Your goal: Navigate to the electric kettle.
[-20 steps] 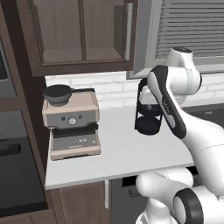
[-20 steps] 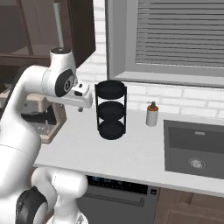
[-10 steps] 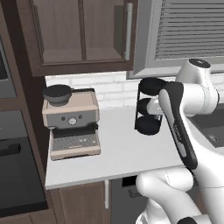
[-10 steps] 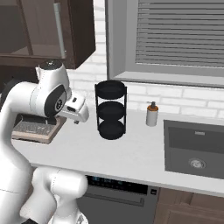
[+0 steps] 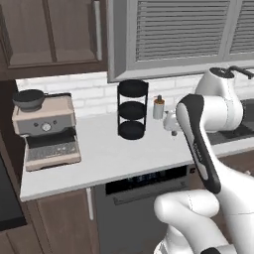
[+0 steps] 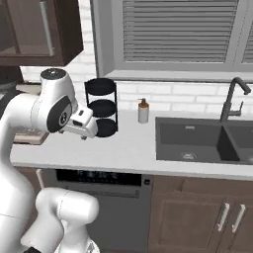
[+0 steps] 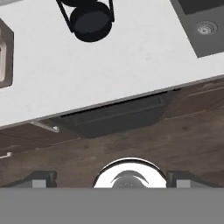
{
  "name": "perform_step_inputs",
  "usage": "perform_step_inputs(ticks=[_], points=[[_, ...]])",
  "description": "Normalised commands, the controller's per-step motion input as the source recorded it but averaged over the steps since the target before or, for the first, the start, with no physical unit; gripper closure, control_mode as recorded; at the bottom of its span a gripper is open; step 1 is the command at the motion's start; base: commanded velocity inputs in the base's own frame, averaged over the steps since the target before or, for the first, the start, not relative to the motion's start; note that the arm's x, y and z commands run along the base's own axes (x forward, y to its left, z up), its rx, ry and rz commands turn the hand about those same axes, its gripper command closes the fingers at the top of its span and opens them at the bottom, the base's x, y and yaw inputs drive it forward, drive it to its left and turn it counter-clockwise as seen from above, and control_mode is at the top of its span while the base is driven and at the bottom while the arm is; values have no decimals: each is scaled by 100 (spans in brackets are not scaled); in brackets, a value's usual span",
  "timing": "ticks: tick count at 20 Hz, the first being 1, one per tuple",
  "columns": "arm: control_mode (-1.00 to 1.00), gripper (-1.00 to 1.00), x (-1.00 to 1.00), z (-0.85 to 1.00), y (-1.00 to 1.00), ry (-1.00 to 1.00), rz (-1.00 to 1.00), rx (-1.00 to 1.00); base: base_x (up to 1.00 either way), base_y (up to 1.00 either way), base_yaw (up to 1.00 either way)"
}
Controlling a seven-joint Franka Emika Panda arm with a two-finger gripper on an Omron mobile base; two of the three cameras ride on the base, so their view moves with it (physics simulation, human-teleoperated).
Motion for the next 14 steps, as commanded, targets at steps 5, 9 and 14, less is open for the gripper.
perform_step_inputs(ticks=[5, 9, 14], points=[[100, -100, 0, 0, 0, 0, 0, 0, -98, -68, -49], [100, -100, 0, 0, 0, 0, 0, 0, -44, -38, -56], [100, -100, 0, 0, 0, 0, 0, 0, -6, -30, -42]])
